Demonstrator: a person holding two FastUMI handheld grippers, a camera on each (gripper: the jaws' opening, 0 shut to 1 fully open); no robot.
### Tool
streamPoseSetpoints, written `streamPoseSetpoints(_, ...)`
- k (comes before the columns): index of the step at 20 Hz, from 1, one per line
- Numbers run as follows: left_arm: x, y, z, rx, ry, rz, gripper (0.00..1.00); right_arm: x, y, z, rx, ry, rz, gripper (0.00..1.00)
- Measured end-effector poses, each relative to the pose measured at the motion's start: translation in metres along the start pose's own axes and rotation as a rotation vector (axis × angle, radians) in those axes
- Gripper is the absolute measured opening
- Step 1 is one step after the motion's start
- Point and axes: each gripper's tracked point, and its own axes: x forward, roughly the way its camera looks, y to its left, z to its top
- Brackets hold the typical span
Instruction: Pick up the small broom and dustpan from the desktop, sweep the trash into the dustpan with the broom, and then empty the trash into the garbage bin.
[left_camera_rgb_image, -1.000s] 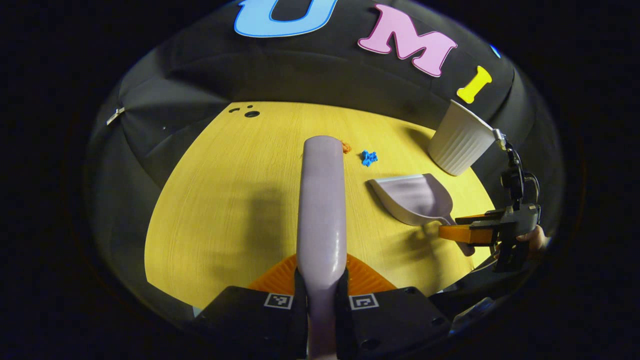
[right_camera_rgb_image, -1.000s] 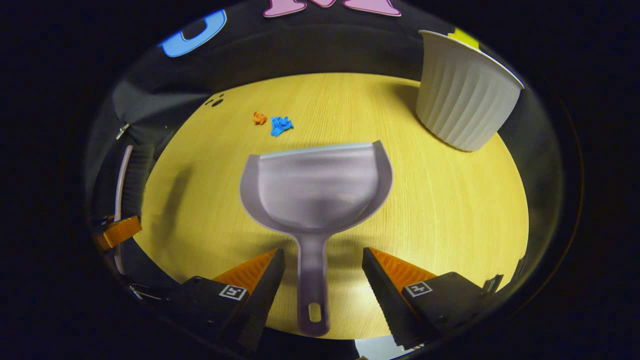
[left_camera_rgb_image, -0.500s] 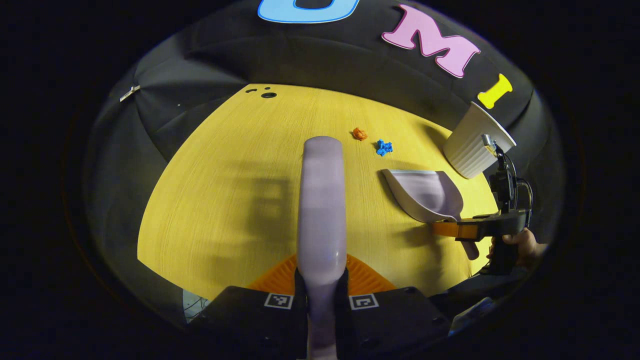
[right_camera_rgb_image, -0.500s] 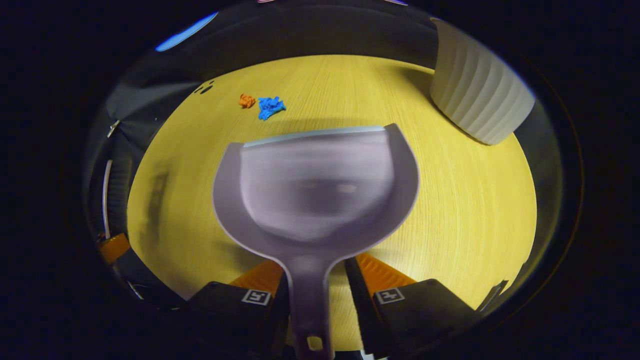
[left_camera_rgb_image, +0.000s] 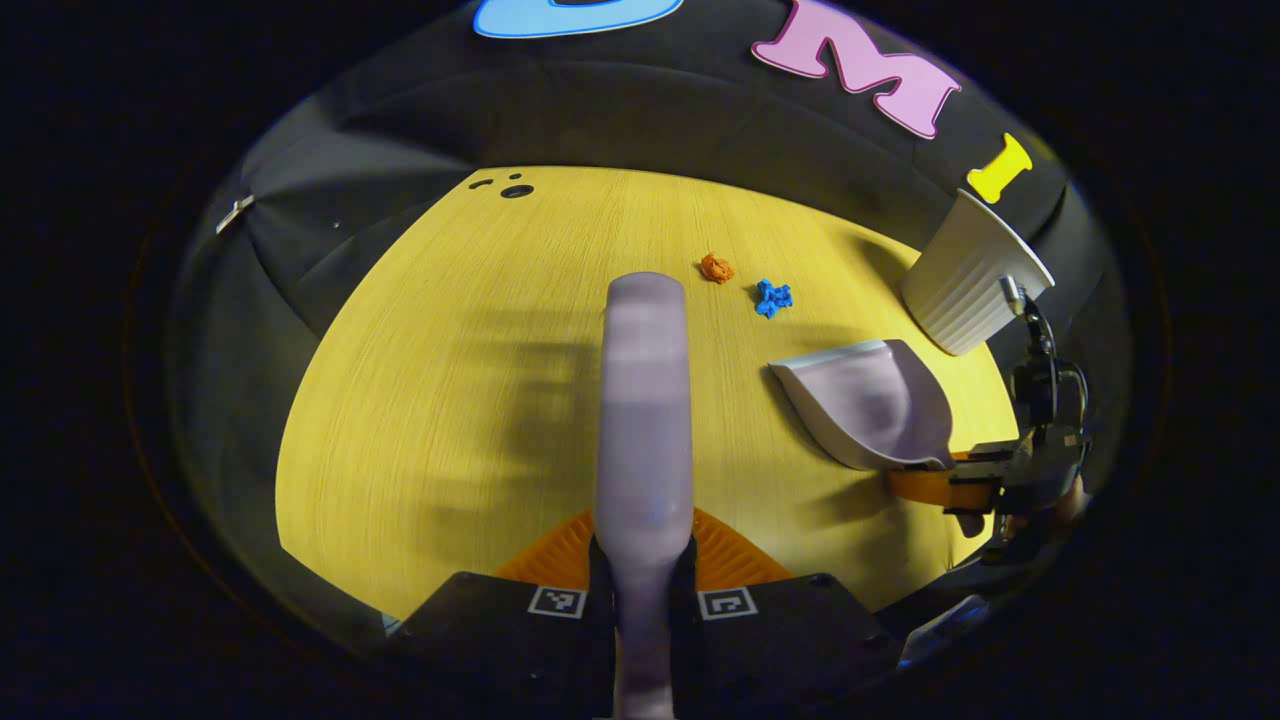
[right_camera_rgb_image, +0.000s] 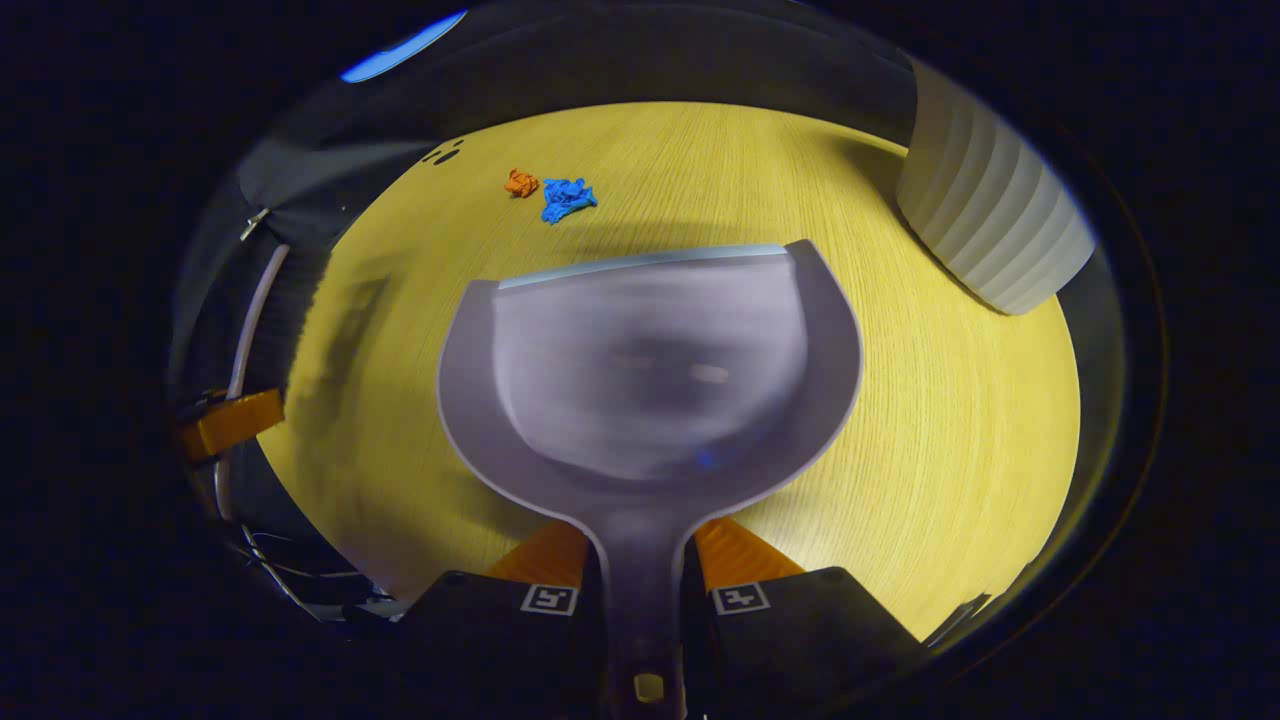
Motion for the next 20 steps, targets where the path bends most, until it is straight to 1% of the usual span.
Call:
streamPoseSetpoints(1, 0.009, 0.003, 0.008, 0.009, 0.008, 0.004, 0.26, -0.001, -0.006, 0.0, -0.038, 0.001, -0.007, 0.34)
streamPoseSetpoints(2, 0.019, 0.005, 0.019, 0.017, 0.015, 0.007, 0.26, 0.0, -0.011, 0.001, -0.079, -0.002, -0.012, 0.38)
streamPoseSetpoints(3, 0.03, 0.006, 0.029, 0.025, 0.027, 0.014, 0.25, -0.002, -0.015, 0.002, -0.103, 0.002, -0.01, 0.34)
streamPoseSetpoints(5, 0.051, 0.011, 0.049, 0.054, 0.045, 0.033, 0.26, -0.003, -0.02, 0.003, -0.121, 0.003, 0.004, 0.34)
streamPoseSetpoints(6, 0.061, 0.012, 0.061, 0.078, 0.05, 0.04, 0.26, -0.006, -0.023, 0.002, -0.125, 0.007, 0.011, 0.3)
streamPoseSetpoints(7, 0.073, 0.012, 0.071, 0.11, 0.06, 0.047, 0.26, -0.007, -0.025, 0.002, -0.127, 0.011, 0.018, 0.34)
streamPoseSetpoints(12, 0.115, 0.001, 0.115, 0.316, 0.123, 0.083, 0.26, -0.016, -0.032, 0.004, -0.175, 0.023, 0.053, 0.34)
streamPoseSetpoints(13, 0.125, 0.001, 0.121, 0.362, 0.137, 0.104, 0.26, -0.02, -0.034, 0.003, -0.186, 0.027, 0.063, 0.36)
streamPoseSetpoints(14, 0.134, 0.002, 0.126, 0.404, 0.154, 0.117, 0.26, -0.025, -0.037, 0.003, -0.193, 0.027, 0.069, 0.33)
streamPoseSetpoints(16, 0.148, 0.002, 0.135, 0.453, 0.176, 0.129, 0.27, -0.022, -0.042, 0.005, -0.201, 0.025, 0.073, 0.33)
streamPoseSetpoints(17, 0.152, 0.001, 0.142, 0.478, 0.178, 0.124, 0.27, -0.02, -0.046, 0.007, -0.203, 0.024, 0.069, 0.33)
streamPoseSetpoints(18, 0.156, -0.003, 0.15, 0.511, 0.173, 0.108, 0.27, -0.018, -0.05, 0.007, -0.203, 0.026, 0.066, 0.37)
streamPoseSetpoints(19, 0.161, -0.008, 0.157, 0.56, 0.167, 0.078, 0.27, -0.017, -0.055, 0.007, -0.201, 0.029, 0.064, 0.33)
streamPoseSetpoints(20, 0.165, -0.015, 0.162, 0.616, 0.169, 0.046, 0.26, -0.019, -0.059, 0.006, -0.201, 0.031, 0.062, 0.37)
